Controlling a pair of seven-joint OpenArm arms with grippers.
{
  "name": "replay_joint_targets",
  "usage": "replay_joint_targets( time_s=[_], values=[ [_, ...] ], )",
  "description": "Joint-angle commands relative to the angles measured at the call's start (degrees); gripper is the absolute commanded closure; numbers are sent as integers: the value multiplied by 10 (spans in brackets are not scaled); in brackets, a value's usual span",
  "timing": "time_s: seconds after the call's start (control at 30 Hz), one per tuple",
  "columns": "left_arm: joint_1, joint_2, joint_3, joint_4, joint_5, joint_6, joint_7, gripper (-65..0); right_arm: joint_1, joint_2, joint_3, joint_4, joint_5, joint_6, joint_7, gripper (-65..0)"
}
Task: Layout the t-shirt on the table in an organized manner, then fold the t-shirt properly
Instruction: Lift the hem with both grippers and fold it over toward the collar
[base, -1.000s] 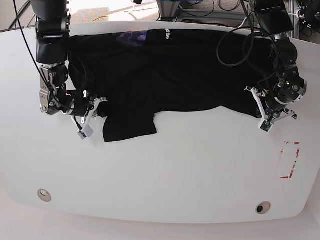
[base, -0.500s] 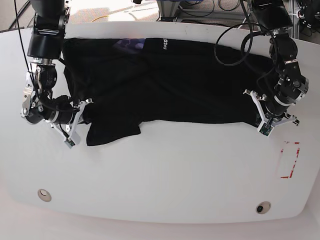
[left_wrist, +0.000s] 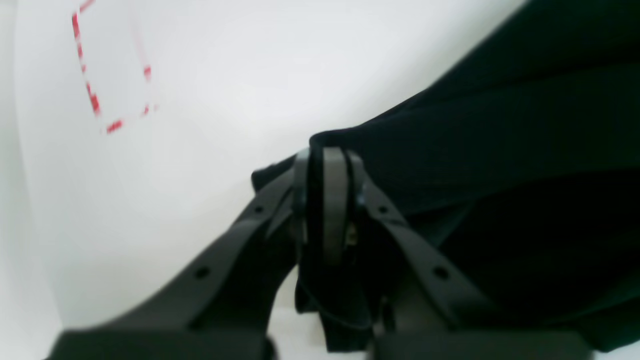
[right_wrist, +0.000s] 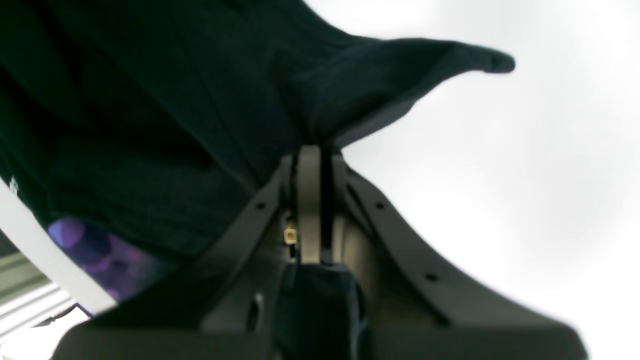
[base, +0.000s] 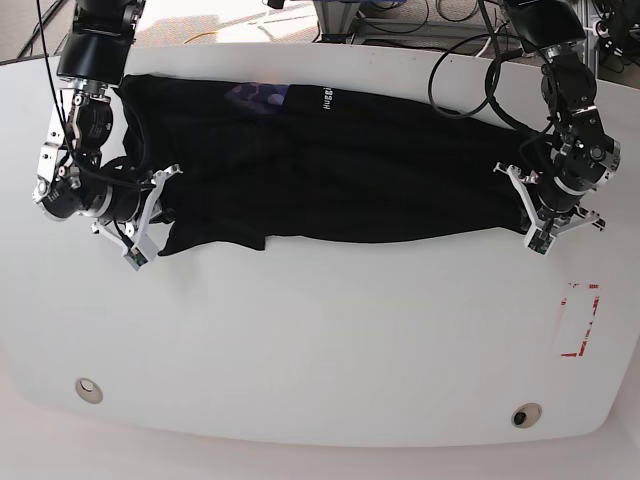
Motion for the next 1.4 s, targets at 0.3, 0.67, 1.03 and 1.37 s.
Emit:
replay_joint_targets(
  time_s=[0.3,0.67,1.03,1.37],
  values=[
    [5,-14,-20,9,-3,4,-12,0,-64,8,5,93,7,4,-3,0],
    [13,-30,-20,7,-2,4,-12,0,-117,-9,5,131,7,4,-9,0],
    [32,-42,-21,6,-2,4,-12,0,-150,-24,6,138,7,4,-9,0],
    [44,-54,-21,-42,-1,4,-12,-138,-169,-23,5,135,4,3,-9,-193]
  ],
)
